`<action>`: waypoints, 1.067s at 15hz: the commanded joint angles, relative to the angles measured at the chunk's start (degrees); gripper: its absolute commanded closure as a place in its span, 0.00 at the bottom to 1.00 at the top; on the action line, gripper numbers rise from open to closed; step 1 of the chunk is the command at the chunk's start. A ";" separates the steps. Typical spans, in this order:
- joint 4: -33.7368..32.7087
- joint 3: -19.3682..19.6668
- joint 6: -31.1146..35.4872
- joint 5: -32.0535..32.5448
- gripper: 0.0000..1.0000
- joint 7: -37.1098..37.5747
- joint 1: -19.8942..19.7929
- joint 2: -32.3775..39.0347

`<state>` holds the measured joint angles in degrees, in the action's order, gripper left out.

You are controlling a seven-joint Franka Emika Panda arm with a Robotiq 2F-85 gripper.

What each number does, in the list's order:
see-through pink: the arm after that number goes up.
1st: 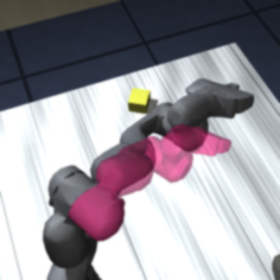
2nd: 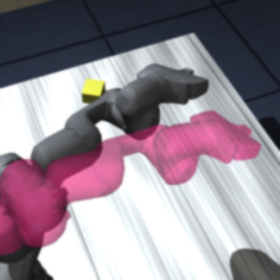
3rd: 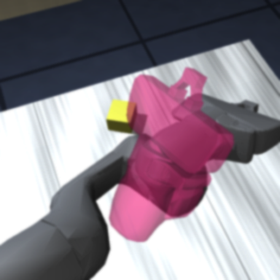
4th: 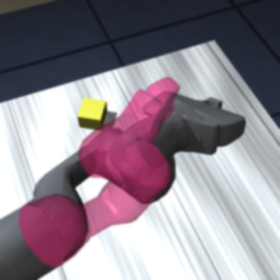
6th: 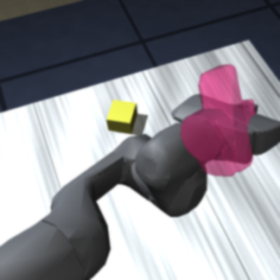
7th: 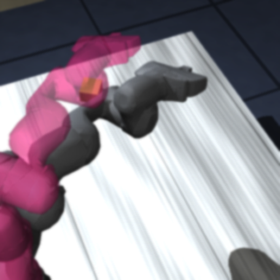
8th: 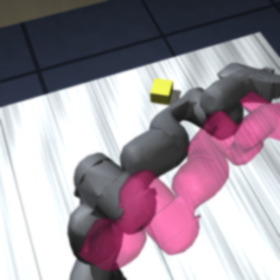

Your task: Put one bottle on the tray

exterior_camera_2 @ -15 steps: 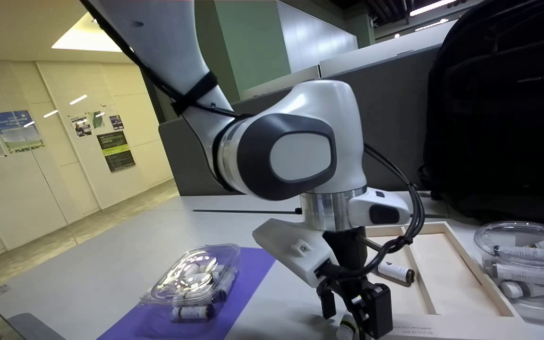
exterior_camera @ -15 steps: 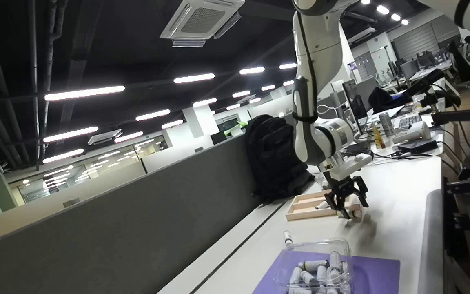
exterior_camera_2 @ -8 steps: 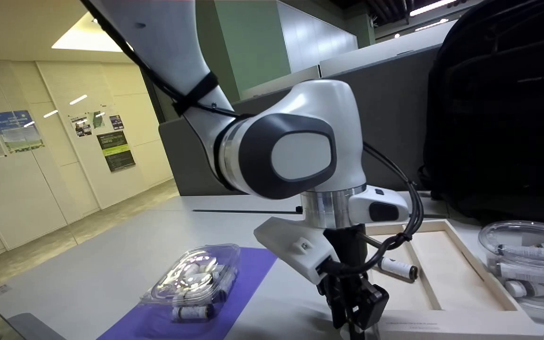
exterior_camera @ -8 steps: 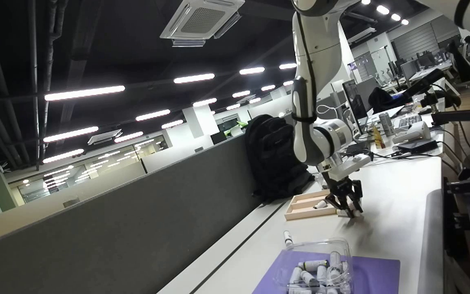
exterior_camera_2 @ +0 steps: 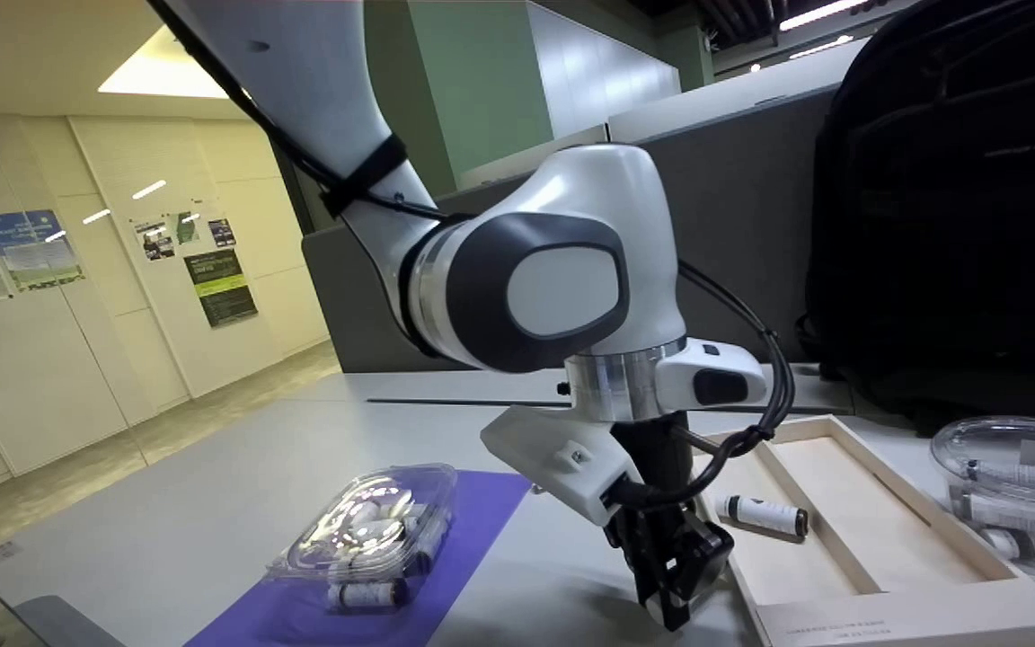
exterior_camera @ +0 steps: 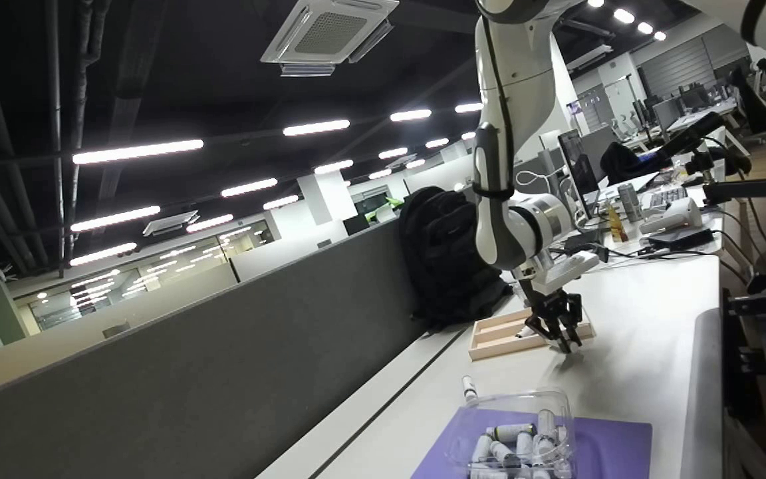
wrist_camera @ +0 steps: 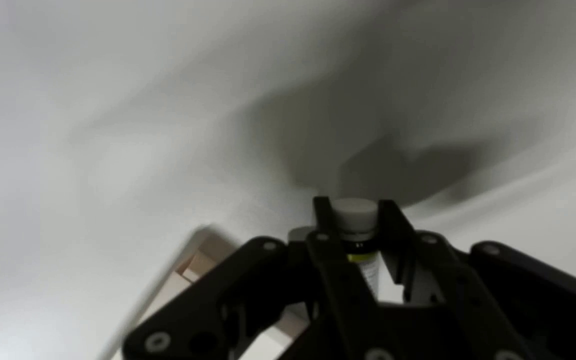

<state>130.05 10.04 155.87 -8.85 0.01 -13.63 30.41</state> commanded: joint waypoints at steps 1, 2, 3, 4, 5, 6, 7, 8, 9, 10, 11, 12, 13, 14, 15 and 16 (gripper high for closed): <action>2.77 0.77 2.31 0.97 0.93 1.67 0.87 -5.65; 2.74 0.88 2.75 0.34 0.93 2.18 0.62 -6.90; 2.49 0.95 2.86 -0.23 0.93 2.54 0.28 -7.85; 1.93 0.97 2.20 -1.03 0.93 2.91 -0.35 -8.64; 1.43 1.16 1.93 -1.78 0.93 3.57 -0.81 -9.19; 0.70 1.20 1.21 -2.88 0.93 3.90 -1.54 -9.39; 0.09 1.41 0.69 -3.80 0.93 4.37 -2.02 -9.53; -0.77 1.25 -0.45 -4.99 0.93 4.31 -2.84 -9.35; -1.66 1.17 -1.24 -6.17 0.93 4.35 -3.57 -8.87; -2.53 0.99 -2.04 -7.33 0.93 4.26 -4.20 -8.31; -3.54 0.72 -2.99 -8.55 0.93 4.04 -4.87 -7.61; -4.35 0.56 -3.91 -9.59 0.93 3.95 -5.38 -7.09; -5.23 0.42 -4.89 -10.52 0.93 3.86 -5.81 -6.52; -6.28 0.22 -6.14 -11.40 0.93 3.77 -6.20 -5.81; -7.34 0.06 -7.31 -12.07 0.93 3.73 -6.48 -5.12; -8.35 -0.01 -8.48 -12.47 0.48 3.79 -6.60 -4.48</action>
<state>126.02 10.93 151.29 -19.74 2.21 -19.03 23.52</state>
